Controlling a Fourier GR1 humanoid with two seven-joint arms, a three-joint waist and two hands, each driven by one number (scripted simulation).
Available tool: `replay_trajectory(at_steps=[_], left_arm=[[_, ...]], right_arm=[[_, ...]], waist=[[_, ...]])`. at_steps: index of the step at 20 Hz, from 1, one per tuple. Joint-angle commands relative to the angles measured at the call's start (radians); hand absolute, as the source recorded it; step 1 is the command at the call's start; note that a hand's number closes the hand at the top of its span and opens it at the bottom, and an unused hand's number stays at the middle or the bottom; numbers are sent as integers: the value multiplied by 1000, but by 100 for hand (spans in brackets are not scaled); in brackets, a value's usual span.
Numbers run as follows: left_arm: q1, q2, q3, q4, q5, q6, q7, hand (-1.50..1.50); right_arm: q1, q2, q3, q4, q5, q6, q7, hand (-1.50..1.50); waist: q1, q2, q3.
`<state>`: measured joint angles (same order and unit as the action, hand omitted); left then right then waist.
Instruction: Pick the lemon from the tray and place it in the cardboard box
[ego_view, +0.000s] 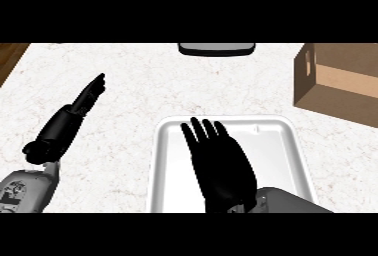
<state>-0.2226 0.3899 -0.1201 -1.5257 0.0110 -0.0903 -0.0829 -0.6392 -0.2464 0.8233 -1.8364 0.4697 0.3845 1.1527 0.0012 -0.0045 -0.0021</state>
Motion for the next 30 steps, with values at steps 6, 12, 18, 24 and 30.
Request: replay_trajectory(at_steps=[6,12,18,24,30], left_arm=[[37,-4,13,-31,-15,-6,-2,0],[-5,-33,12,-3,-19,-11,20,0],[41,-19,36,-20,-34,-37,-24,0],[-6,-33,64,34,-30,-81,-22,0],[15,-77,47,90,-94,-45,-101,0]], right_arm=[[-3,127,21,41,101,107,241,-150],[47,73,-30,167,158,88,96,-150],[78,97,-81,169,206,136,32,-150],[90,207,-100,293,301,115,-47,-150],[150,193,-108,359,388,85,-99,-150]], waist=[[-4,-2,1],[-5,1,2],[0,3,2],[1,4,2],[-4,7,1]])
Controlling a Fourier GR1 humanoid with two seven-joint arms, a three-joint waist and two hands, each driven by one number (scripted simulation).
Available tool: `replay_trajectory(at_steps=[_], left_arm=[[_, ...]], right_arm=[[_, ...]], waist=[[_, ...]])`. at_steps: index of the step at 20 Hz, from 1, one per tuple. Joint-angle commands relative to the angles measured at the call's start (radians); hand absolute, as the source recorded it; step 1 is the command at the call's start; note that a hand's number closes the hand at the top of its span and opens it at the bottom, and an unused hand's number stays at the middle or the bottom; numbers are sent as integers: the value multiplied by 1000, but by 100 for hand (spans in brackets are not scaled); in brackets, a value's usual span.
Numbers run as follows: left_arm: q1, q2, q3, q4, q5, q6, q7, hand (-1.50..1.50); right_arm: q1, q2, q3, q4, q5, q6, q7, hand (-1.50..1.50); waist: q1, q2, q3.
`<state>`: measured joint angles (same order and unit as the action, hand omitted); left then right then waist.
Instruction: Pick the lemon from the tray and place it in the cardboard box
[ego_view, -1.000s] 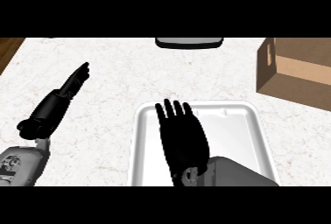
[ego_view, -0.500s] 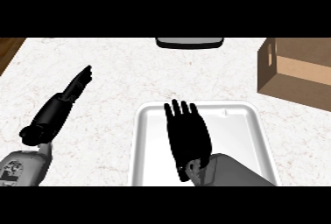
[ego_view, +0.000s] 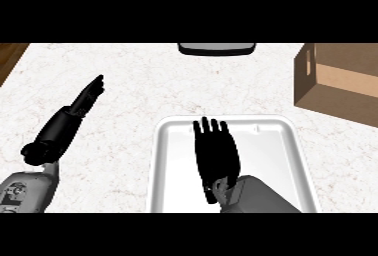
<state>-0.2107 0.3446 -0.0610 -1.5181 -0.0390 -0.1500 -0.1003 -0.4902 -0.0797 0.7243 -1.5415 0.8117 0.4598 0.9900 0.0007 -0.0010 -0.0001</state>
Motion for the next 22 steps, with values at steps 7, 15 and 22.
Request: replay_trajectory(at_steps=[7,15,22], left_arm=[[-11,-34,12,-44,-29,-15,63,0],[32,-68,21,-82,-54,-25,57,0],[57,-53,57,-32,-66,-67,-27,0]], right_arm=[[98,24,-50,67,110,0,-27,-150],[140,1,15,41,229,-58,-209,150],[91,29,2,57,339,-98,-267,150]], waist=[[1,0,0],[0,-1,0],[1,0,0]])
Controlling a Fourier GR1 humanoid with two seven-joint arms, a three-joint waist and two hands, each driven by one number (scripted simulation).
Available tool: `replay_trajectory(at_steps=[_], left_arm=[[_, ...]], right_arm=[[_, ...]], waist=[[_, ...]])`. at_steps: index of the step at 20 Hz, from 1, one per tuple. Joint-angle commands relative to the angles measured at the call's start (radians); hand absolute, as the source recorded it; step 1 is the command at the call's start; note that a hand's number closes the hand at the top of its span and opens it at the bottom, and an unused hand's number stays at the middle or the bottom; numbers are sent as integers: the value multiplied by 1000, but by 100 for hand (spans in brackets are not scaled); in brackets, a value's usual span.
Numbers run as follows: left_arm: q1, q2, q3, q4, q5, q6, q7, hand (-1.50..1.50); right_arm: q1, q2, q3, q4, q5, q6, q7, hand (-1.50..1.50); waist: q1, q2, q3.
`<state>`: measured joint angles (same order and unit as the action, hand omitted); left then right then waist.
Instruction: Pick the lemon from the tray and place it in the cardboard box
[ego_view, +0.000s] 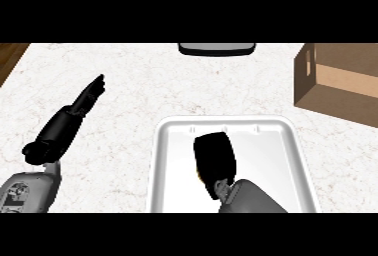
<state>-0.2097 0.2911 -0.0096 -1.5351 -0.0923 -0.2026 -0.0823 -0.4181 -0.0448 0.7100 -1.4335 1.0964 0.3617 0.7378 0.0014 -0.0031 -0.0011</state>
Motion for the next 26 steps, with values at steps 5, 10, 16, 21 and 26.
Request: replay_trajectory(at_steps=[5,10,16,21,26], left_arm=[[9,-14,9,-10,-11,13,17,0],[7,-15,12,-4,-26,27,0,0],[62,-3,16,-32,-17,8,-8,0],[88,-23,-5,-70,-32,19,-1,0],[29,-5,22,-52,1,-12,33,0]], right_arm=[[47,-225,33,-213,-99,-56,-422,150],[101,-412,22,-362,-251,-126,-808,150],[194,-724,-257,-558,-390,-234,-1104,150],[242,-778,-592,-544,-692,-203,-1158,150],[243,-707,-746,-449,-854,-161,-978,150]], waist=[[-19,2,3],[-32,5,5],[-33,-3,3],[-28,-3,2],[-18,0,1]])
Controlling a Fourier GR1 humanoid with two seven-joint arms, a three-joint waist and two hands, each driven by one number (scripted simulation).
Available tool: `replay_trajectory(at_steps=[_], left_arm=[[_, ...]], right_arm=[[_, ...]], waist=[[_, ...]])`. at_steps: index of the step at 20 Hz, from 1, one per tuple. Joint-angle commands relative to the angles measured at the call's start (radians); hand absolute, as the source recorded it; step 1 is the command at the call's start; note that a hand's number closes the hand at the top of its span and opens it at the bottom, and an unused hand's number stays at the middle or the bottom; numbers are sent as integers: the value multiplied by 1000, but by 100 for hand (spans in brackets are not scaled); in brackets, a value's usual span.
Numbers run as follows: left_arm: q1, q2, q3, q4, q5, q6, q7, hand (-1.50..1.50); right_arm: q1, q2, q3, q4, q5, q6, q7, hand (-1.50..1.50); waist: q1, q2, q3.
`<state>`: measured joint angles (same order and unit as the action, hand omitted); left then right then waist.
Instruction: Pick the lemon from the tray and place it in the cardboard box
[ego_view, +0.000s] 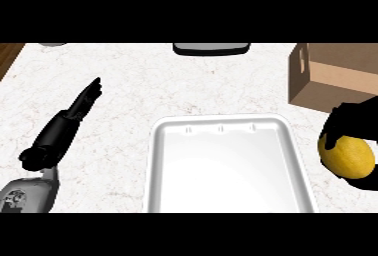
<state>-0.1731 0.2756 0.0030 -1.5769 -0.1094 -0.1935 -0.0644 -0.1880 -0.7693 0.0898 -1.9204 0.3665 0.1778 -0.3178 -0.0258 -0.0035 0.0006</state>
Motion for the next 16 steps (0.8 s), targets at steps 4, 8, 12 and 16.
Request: replay_trajectory(at_steps=[4,8,12,16], left_arm=[[-35,12,12,-2,17,-31,21,0],[-64,-12,-23,41,-30,-16,-8,0],[-101,-47,-32,33,-27,-1,48,0],[-108,-54,-39,29,-31,-5,43,0]], right_arm=[[-136,-35,-254,219,-196,81,143,150],[-325,-39,-265,465,-173,79,163,150],[-423,-125,-289,724,-110,123,13,150],[-461,-131,-172,900,73,63,-115,150]], waist=[[32,5,-1],[51,12,-1],[53,13,0],[70,18,1]])
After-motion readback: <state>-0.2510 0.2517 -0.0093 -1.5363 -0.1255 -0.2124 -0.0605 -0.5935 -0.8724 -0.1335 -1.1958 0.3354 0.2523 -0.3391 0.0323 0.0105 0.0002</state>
